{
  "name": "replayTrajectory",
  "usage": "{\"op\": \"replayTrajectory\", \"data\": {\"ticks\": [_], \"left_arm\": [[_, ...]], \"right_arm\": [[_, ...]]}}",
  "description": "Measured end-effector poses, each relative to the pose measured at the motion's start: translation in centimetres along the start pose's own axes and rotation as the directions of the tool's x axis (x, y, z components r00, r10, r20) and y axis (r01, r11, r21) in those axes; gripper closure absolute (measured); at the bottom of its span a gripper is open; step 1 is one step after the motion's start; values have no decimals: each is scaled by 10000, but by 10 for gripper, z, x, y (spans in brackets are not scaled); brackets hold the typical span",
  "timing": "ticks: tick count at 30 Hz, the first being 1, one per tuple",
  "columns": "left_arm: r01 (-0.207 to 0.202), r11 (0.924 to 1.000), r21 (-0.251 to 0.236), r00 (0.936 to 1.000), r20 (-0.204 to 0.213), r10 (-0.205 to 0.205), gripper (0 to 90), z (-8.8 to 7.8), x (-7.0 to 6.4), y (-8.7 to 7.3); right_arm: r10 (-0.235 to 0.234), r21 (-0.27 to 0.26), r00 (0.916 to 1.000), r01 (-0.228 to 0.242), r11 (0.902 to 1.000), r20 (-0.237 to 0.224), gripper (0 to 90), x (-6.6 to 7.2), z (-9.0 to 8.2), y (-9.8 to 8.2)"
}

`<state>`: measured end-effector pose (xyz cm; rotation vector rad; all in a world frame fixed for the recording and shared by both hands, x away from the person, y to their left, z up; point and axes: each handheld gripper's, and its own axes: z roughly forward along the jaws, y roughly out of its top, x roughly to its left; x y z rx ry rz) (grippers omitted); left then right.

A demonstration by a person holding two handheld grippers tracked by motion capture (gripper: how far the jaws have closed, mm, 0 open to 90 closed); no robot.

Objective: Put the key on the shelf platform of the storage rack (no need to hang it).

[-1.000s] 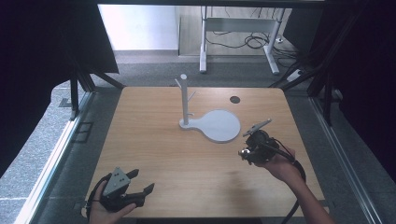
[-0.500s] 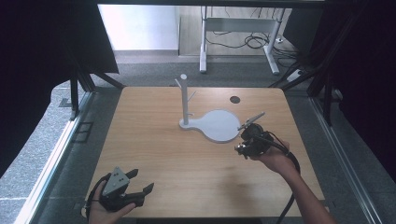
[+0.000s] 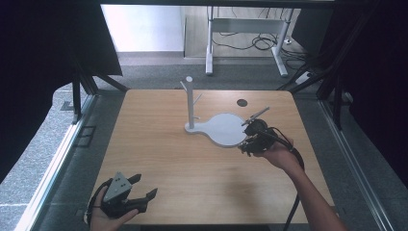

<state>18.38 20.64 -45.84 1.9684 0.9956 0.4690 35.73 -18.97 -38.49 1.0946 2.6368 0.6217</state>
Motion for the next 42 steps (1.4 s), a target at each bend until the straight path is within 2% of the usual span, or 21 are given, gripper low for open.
{"op": "replayTrajectory", "data": {"ticks": [7, 14, 27, 42], "left_arm": [[-35, 10000, 67, 10000, 60, 34, 264, 2, -1, 0], [-4, 10000, -3, 10000, 25, 4, 264, 0, 0, 0], [5, 10000, -42, 10000, 14, -5, 264, -1, 1, 0], [9, 10000, -51, 10000, 9, -9, 265, -2, 3, 0]], "right_arm": [[100, 38, 9998, -99, 9999, -143, 668, -8, 6, 13], [129, 158, 9999, -128, 9998, -67, 668, -13, 11, 24], [149, 252, 9999, -150, 9996, 48, 668, -19, 17, 43], [384, 256, 9993, -385, 9989, 7, 668, -26, 27, 62]]}}
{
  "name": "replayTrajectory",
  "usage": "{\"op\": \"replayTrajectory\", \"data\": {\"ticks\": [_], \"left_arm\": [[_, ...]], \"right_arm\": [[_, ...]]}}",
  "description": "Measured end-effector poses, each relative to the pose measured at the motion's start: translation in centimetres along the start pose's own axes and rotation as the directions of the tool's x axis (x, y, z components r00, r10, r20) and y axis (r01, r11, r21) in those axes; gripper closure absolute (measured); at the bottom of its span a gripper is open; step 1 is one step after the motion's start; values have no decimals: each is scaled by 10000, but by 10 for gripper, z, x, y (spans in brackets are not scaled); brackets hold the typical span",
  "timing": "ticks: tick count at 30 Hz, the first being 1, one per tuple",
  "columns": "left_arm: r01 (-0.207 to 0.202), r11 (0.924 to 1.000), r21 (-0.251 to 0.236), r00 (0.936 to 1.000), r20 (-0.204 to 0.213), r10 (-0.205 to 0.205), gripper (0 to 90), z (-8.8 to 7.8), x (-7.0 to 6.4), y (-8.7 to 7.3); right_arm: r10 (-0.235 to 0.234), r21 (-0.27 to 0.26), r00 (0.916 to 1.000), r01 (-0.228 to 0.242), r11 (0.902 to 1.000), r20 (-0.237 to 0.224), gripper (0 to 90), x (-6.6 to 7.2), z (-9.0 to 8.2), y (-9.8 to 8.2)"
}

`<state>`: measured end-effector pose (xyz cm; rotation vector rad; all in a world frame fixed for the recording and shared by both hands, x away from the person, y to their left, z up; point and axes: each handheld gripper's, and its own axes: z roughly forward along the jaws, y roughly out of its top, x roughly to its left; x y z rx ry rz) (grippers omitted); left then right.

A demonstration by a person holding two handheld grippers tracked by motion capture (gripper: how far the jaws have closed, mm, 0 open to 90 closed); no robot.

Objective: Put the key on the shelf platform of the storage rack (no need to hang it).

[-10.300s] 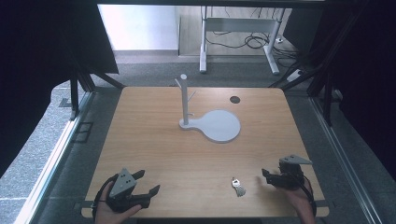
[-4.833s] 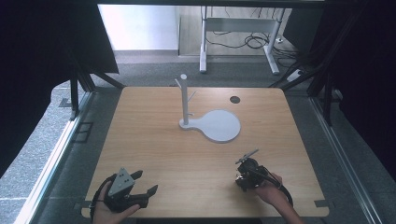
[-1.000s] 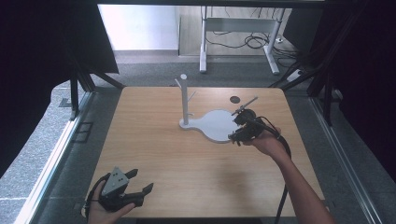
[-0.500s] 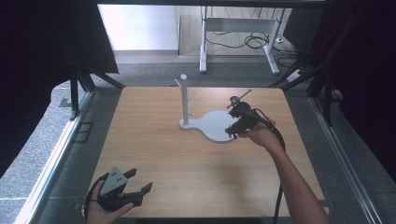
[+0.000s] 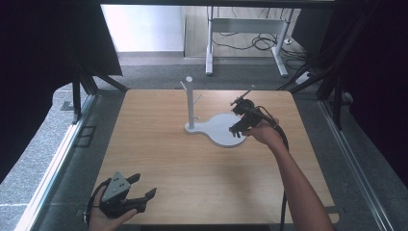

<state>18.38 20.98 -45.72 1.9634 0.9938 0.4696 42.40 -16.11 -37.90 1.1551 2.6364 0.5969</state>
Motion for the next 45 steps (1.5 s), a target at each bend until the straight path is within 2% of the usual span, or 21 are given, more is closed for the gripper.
{"op": "replayTrajectory", "data": {"ticks": [13, 26, 45], "left_arm": [[6, 10000, -29, 10000, 21, -5, 264, -1, 0, 0], [-28, 10000, -27, 10000, 61, 28, 264, 0, -1, 0], [-20, 10000, -45, 9999, 103, 21, 264, 0, -1, 0]], "right_arm": [[12, 93, 10000, -11, 10000, -71, 668, -1, 13, 21], [388, 155, 9992, -389, 9991, 25, 668, -11, 24, 27], [760, 348, 9971, -756, 9965, -85, 668, -19, 59, 40]]}}
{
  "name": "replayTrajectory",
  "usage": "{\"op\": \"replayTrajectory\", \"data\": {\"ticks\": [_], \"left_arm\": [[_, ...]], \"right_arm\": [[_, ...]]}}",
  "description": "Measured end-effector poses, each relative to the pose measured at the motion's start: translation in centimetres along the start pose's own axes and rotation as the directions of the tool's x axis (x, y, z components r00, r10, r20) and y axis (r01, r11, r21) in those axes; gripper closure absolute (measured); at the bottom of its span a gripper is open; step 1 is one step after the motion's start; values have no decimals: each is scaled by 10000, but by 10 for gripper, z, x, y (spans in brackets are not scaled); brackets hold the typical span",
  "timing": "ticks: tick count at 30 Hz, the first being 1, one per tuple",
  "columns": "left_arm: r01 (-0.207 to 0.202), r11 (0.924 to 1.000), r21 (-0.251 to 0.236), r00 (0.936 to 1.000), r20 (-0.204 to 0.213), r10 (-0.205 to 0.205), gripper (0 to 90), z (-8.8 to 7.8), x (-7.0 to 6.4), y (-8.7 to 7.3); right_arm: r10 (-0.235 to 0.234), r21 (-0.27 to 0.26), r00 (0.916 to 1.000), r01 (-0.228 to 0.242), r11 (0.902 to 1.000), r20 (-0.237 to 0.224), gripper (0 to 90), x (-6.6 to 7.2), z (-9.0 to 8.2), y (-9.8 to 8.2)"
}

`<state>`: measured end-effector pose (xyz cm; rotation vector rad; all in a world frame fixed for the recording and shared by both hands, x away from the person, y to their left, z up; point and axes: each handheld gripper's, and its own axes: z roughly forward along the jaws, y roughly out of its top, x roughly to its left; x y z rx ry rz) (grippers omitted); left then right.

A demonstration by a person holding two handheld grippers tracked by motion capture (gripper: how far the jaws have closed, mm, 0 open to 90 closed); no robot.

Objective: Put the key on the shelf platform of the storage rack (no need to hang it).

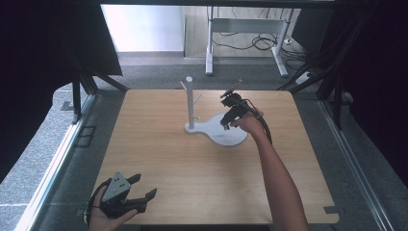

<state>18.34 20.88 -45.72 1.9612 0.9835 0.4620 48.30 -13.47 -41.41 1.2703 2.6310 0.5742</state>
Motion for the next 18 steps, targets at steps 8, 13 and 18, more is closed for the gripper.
{"op": "replayTrajectory", "data": {"ticks": [8, 13, 18], "left_arm": [[67, 10000, -42, 10000, -33, -67, 264, -2, 2, 0], [65, 10000, -26, 10000, -33, -66, 264, -1, 2, -1], [-2, 10000, 8, 10000, 3, 2, 264, 0, 1, 0]], "right_arm": [[176, 39, 9998, -176, 9998, 15, 668, -4, 17, 2], [221, 70, 9998, -221, 9997, 5, 668, -6, 26, -2], [322, 80, 9995, -322, 9995, -25, 668, -9, 33, -6]]}}
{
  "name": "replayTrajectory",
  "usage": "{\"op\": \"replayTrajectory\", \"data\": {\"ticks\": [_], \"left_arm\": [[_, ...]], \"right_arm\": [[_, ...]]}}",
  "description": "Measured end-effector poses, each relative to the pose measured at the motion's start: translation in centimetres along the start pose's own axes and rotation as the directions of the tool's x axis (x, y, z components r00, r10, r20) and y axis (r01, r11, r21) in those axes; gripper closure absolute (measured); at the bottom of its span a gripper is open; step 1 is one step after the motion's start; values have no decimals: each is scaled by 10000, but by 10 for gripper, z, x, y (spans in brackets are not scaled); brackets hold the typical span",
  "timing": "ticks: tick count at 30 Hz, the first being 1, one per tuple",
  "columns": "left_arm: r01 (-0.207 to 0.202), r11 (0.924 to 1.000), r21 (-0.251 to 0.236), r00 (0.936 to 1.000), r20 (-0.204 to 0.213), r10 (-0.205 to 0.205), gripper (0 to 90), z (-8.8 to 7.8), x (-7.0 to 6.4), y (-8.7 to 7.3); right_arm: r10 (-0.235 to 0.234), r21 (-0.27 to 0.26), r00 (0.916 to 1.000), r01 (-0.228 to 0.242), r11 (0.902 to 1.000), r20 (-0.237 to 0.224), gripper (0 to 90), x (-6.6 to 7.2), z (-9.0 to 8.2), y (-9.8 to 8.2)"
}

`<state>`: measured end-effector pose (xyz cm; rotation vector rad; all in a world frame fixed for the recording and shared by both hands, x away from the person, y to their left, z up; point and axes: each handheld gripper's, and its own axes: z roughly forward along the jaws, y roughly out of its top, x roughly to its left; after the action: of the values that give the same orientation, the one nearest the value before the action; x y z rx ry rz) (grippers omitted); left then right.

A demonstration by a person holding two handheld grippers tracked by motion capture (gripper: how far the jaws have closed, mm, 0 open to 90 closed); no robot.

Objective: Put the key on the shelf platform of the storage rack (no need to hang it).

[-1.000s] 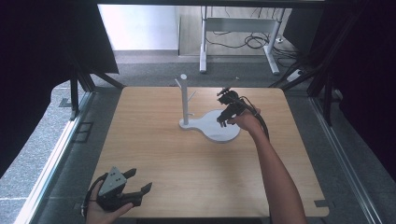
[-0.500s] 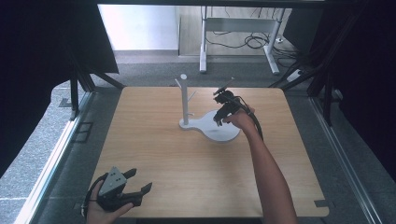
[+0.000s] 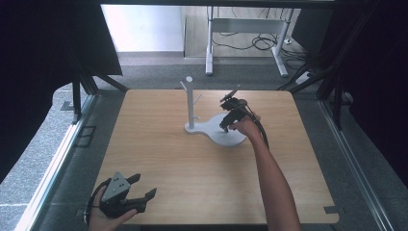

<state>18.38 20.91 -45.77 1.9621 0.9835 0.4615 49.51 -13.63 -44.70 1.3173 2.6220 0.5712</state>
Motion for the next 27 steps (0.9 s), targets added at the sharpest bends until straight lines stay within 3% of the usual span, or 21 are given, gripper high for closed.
{"op": "replayTrajectory", "data": {"ticks": [17, 27], "left_arm": [[42, 10000, -12, 10000, -10, -42, 264, 0, 1, 0], [16, 10000, 90, 10000, 48, -17, 263, 1, 1, 0]], "right_arm": [[-63, 81, 9999, 62, 9999, 145, 667, -3, 26, -11], [-486, 495, 9983, 471, 9977, 307, 661, 4, 40, -14]]}}
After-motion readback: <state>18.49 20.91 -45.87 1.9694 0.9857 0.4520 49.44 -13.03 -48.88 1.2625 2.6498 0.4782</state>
